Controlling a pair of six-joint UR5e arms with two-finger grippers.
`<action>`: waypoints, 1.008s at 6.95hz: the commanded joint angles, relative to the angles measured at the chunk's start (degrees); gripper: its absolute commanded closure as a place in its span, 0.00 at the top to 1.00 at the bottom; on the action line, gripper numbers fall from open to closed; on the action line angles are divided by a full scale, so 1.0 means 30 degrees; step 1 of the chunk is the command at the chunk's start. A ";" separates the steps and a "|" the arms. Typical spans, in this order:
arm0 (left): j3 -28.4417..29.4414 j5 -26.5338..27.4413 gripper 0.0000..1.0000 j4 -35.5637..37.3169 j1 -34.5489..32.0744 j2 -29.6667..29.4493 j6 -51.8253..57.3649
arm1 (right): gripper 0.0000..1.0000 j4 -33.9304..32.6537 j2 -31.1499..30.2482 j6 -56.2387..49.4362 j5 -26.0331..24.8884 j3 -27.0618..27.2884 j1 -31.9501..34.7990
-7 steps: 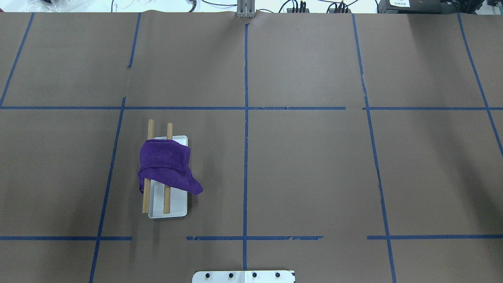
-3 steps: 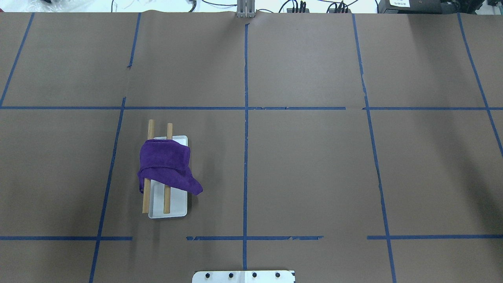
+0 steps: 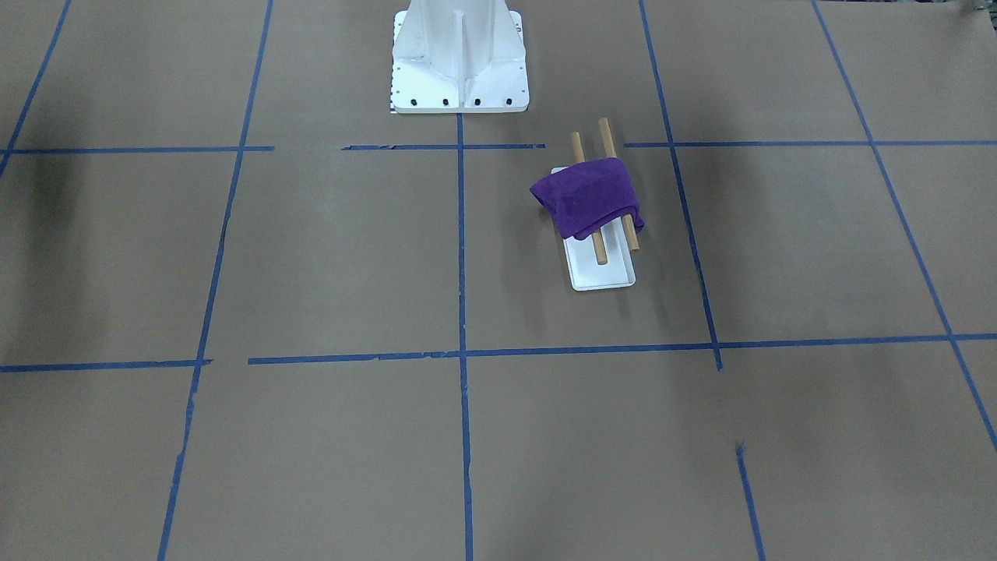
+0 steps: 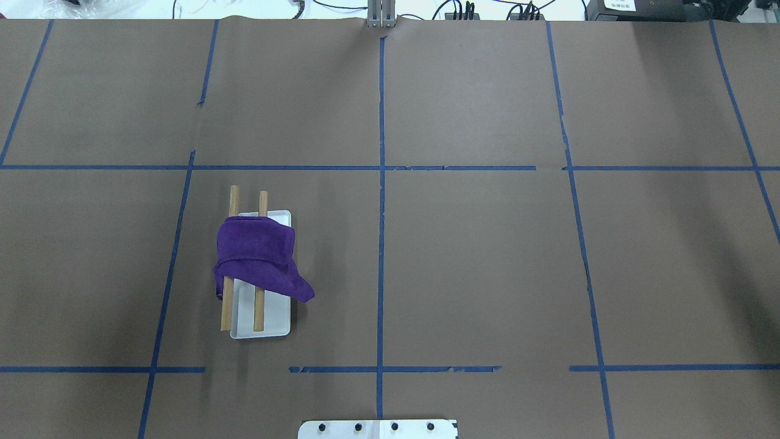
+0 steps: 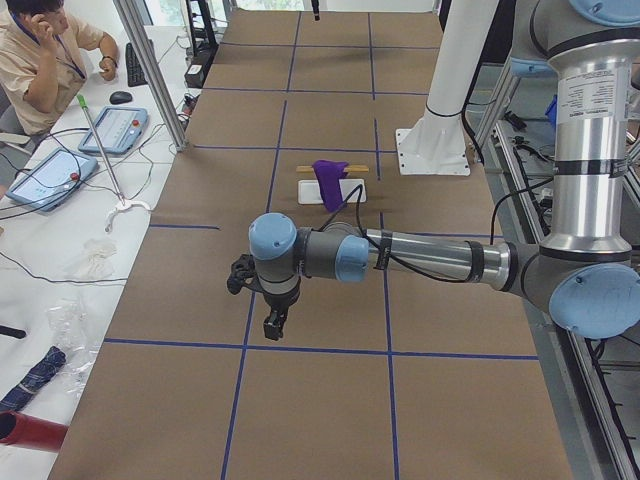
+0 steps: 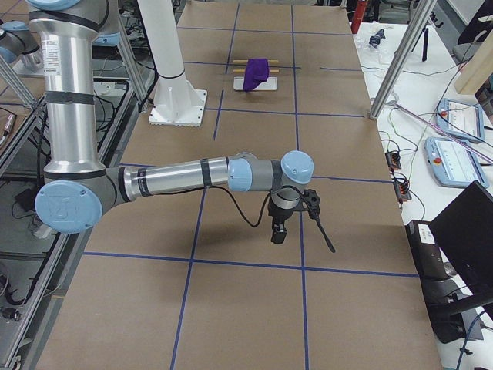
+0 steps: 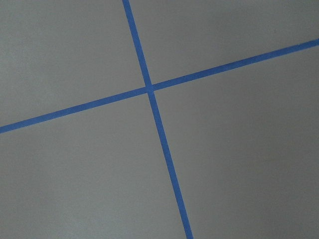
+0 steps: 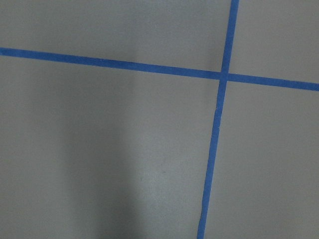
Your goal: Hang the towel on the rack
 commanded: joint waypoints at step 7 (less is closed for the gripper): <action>0.0196 -0.0179 1.00 0.1186 -0.0003 -0.0562 -0.0012 | 1.00 0.0009 0.0067 -0.0019 0.0029 -0.0028 -0.0031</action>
